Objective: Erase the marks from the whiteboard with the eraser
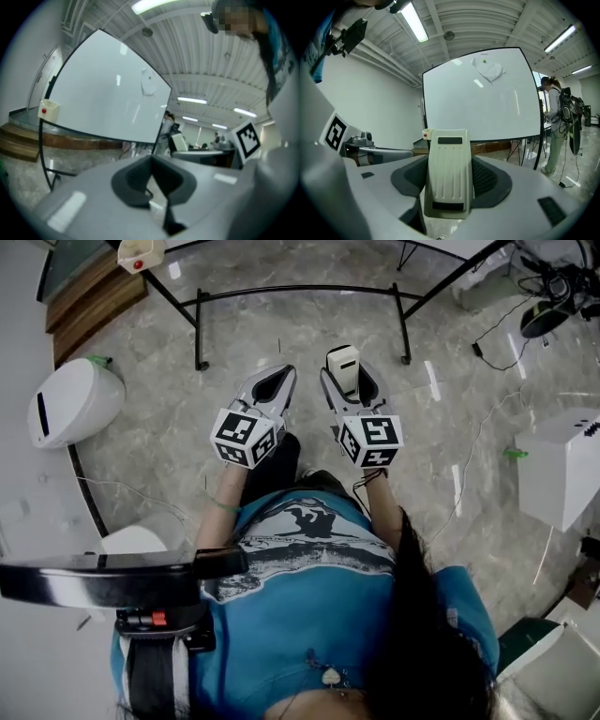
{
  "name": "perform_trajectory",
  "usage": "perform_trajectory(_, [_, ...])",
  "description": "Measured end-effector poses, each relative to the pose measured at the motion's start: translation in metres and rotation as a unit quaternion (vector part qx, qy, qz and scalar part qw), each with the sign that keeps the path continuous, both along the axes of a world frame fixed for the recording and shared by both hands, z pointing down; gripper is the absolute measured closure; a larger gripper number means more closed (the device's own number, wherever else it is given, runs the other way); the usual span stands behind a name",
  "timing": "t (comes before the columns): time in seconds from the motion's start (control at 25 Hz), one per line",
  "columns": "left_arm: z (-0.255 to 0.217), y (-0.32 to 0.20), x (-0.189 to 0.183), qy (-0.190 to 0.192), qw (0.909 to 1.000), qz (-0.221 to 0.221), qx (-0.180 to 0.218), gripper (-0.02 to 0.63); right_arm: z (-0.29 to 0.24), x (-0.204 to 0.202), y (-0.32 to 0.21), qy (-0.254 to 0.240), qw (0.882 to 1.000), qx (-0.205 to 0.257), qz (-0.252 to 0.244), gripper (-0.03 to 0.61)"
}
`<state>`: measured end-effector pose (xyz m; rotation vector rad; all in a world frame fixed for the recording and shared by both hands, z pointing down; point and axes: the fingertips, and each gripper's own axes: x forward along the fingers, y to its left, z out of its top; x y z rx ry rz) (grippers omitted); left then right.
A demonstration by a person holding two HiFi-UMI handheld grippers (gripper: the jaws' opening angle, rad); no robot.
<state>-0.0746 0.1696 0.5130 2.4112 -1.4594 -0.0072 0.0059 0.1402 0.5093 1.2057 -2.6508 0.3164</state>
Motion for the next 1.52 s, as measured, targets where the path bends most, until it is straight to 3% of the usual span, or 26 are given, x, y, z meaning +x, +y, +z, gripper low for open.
perform_trajectory(0.72, [0.001,0.122,0.062,-0.013,0.9991,-0.038,0.009,0.609,0.011,0.076,0.124,0.014,1.0,-0.003,-0.027,0.316])
perform_trajectory(1.52, [-0.004,0.174,0.061,-0.012,0.9986,-0.043,0.027,0.609,0.01,0.058,0.182,0.01,0.998,0.001,-0.061,0.316])
